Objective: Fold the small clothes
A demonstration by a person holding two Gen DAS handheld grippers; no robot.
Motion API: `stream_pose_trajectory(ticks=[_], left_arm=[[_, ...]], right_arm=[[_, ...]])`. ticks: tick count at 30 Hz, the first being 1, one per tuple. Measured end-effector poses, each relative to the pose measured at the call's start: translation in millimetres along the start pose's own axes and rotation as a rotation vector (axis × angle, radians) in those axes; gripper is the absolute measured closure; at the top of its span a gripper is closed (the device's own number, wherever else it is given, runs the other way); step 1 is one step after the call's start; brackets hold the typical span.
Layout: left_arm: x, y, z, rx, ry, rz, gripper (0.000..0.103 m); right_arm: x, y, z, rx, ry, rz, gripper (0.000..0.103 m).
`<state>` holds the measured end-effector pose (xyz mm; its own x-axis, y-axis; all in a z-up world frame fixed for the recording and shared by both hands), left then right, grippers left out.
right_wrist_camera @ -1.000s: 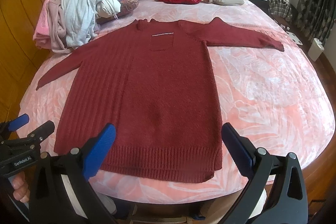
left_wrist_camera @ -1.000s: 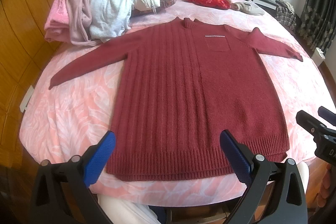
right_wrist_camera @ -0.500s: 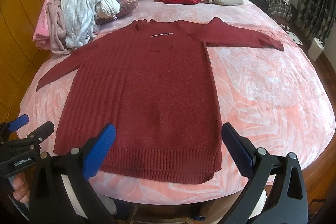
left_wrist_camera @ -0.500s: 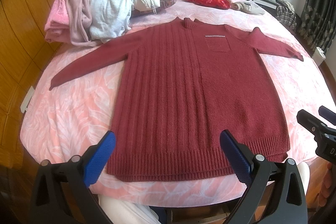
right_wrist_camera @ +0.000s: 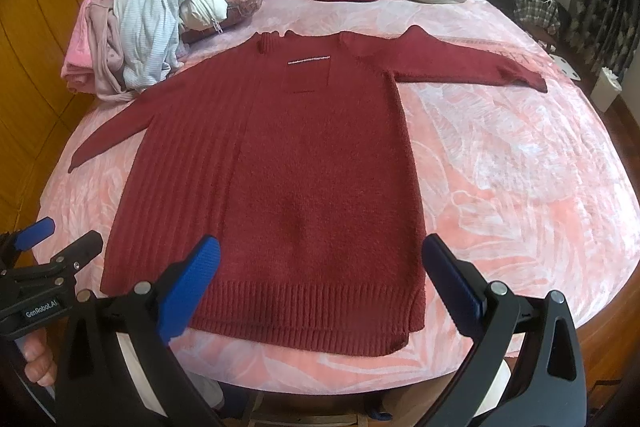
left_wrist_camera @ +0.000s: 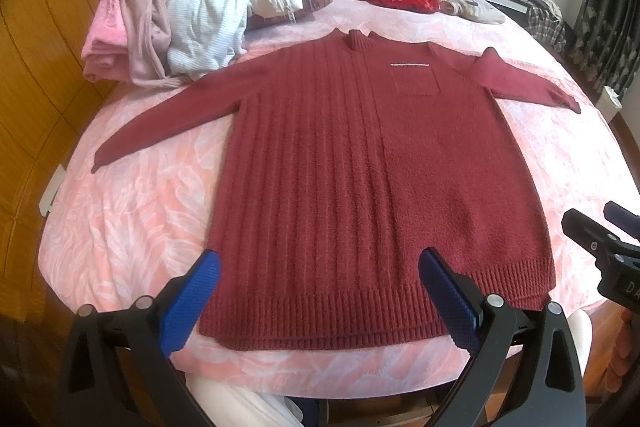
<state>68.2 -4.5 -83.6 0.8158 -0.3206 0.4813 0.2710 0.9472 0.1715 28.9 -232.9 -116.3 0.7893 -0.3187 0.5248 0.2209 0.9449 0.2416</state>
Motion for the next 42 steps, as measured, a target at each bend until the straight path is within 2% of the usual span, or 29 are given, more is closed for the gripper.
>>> stream_pose_trajectory(ticks=[7,12,16,22,24,28,31,34,37,42], left_arm=[[17,-12,-20,-0.002,0.016,-0.022,0.004],[61,-32,-50,0.015,0.016,-0.062,0.004],[118,-56,-79,0.014,0.001,-0.083,0.004],[213,-105,-124,-0.027,-0.039,-0.043,0.004],[239,-125,-142,-0.048,-0.038,-0.024,0.004],[284,-167,-176,-0.077,-0.031,-0.011,0.004],[303,-193,-197,-0.089,-0.028,-0.017,0.004],[316,-215,-217,-0.1,-0.013,-0.024,0.004],[329,-235,-234,-0.102,0.002,-0.041,0.004],[342,-262,-248,-0.108,0.003,-0.055,0.004]], right_arm=[[14,-12,-17,0.014,0.023,-0.001,0.003],[56,-53,-34,-0.025,0.03,-0.018,0.003],[121,-117,-45,-0.123,-0.013,-0.036,0.003],[209,-222,-78,-0.209,-0.028,-0.1,0.003],[233,-257,-95,-0.238,-0.013,-0.118,0.003],[271,-329,-136,-0.224,0.053,-0.229,0.003],[284,-377,-167,-0.241,0.097,-0.285,0.003],[289,-416,-195,-0.22,0.148,-0.338,0.003],[292,-437,-213,-0.189,0.175,-0.371,0.003],[290,-450,-239,-0.131,0.212,-0.409,0.006]])
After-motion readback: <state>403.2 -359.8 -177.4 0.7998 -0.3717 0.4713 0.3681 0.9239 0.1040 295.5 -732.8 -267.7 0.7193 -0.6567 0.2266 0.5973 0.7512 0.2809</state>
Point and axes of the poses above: each gripper's, at about its wrist camera, not at the fingertips, and z roughly against the way its jaws point, y to its left, x to its top, the point moved 10 cm from there along -z, roughly the way its jaws point, and after that the axes turned 10 degrees about -z, right-handed, at the moved point
